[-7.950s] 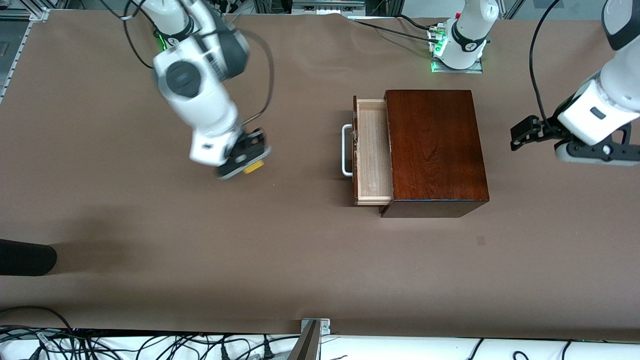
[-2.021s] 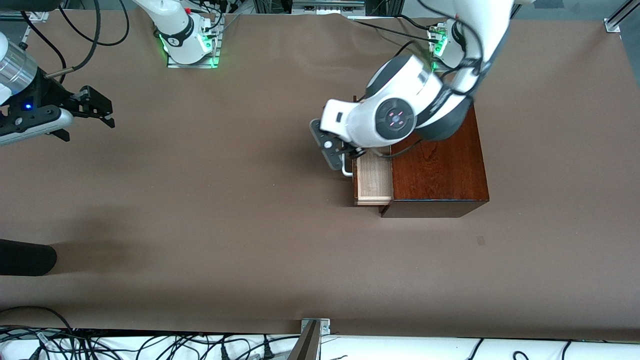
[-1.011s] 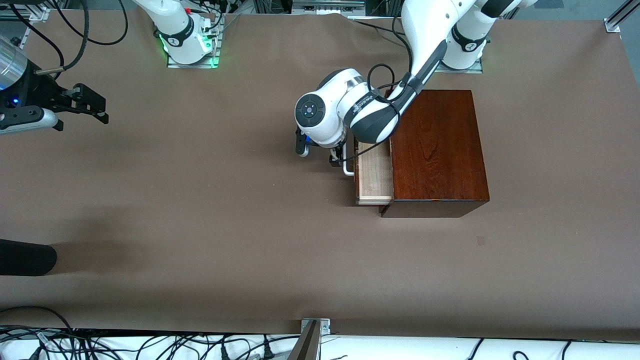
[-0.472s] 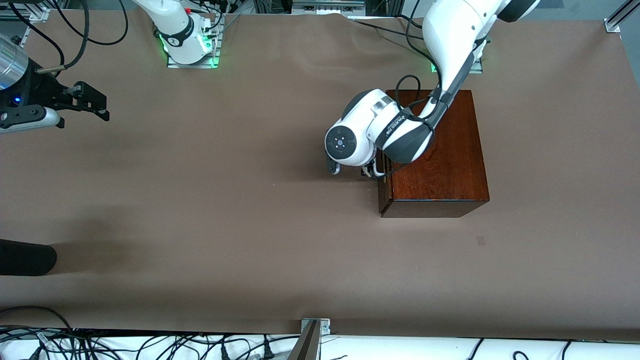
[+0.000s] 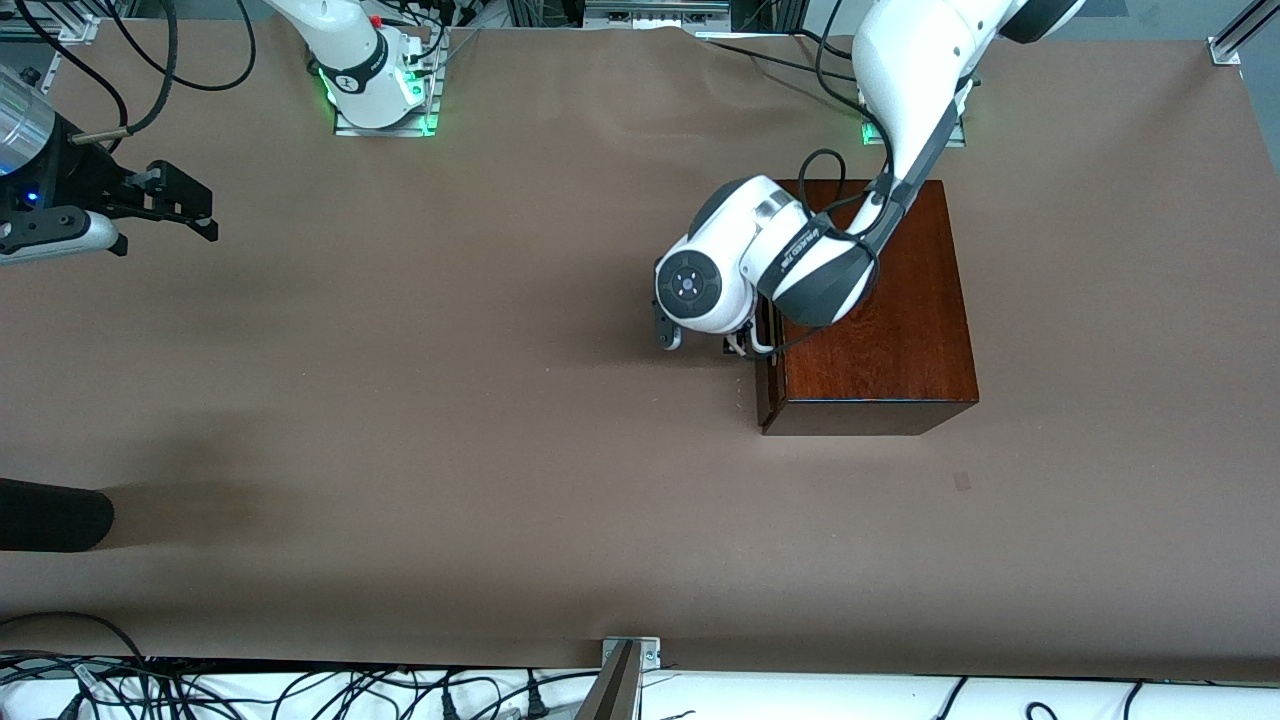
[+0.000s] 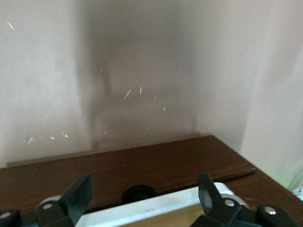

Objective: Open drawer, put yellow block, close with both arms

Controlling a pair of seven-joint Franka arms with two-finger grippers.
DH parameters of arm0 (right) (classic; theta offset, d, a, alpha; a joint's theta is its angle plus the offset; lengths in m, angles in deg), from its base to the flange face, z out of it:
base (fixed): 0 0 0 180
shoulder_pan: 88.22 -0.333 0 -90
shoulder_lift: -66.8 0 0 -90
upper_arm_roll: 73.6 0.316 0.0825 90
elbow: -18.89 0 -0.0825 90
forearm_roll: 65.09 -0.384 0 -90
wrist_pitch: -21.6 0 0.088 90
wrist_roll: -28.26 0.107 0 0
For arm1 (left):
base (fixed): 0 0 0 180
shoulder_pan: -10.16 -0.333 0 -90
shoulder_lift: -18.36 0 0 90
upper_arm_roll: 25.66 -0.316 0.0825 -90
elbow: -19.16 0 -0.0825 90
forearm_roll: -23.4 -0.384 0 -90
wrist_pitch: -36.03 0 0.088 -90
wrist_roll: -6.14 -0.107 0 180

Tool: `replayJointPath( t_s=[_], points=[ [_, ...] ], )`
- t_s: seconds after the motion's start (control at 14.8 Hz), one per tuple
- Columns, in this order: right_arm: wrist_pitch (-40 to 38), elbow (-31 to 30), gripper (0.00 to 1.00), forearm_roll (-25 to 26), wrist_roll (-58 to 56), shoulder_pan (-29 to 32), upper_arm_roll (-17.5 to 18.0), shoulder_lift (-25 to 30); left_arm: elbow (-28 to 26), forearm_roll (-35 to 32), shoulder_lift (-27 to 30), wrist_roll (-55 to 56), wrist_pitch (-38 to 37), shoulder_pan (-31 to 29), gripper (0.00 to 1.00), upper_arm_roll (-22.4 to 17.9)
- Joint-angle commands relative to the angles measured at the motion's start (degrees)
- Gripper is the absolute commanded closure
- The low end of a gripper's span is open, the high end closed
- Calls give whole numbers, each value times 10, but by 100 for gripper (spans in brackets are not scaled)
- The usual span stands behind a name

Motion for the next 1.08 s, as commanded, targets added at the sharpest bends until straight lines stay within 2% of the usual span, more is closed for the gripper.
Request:
replayJointPath(
  t_s=[0.0, 0.13, 0.2, 0.34, 0.47, 0.54, 0.61, 0.81, 1.01],
  points=[
    [-11, 10, 0, -3, 1, -1, -2, 0, -4, 56, 68, 22, -4, -21, 0, 3],
    [-9, 10, 0, -3, 1, -1, -2, 0, 5, 56, 114, 57, -7, -36, 0, 1],
    [-8, 10, 0, -3, 1, -1, -2, 0, 20, 49, 121, 50, -17, -63, 0, 2],
    [-8, 10, 0, -3, 1, -1, -2, 0, 88, 17, 121, 20, -105, -97, 0, -1],
    [-7, 10, 0, -3, 1, -1, -2, 0, 148, -18, 121, 21, -133, -127, 0, -11],
    [-7, 10, 0, -3, 1, -1, -2, 0, 151, -17, 124, 30, -130, -147, 0, -23],
    [-7, 10, 0, -3, 1, -1, -2, 0, 146, -18, 138, 48, -129, -151, 0, -51],
    [-6, 10, 0, -3, 1, -1, -2, 0, 104, -13, 173, 150, -108, -159, 0, -90],
    [-4, 10, 0, -4, 1, -1, -2, 0, -46, 7, 286, 276, 27, -192, 0, -98]
  ],
)
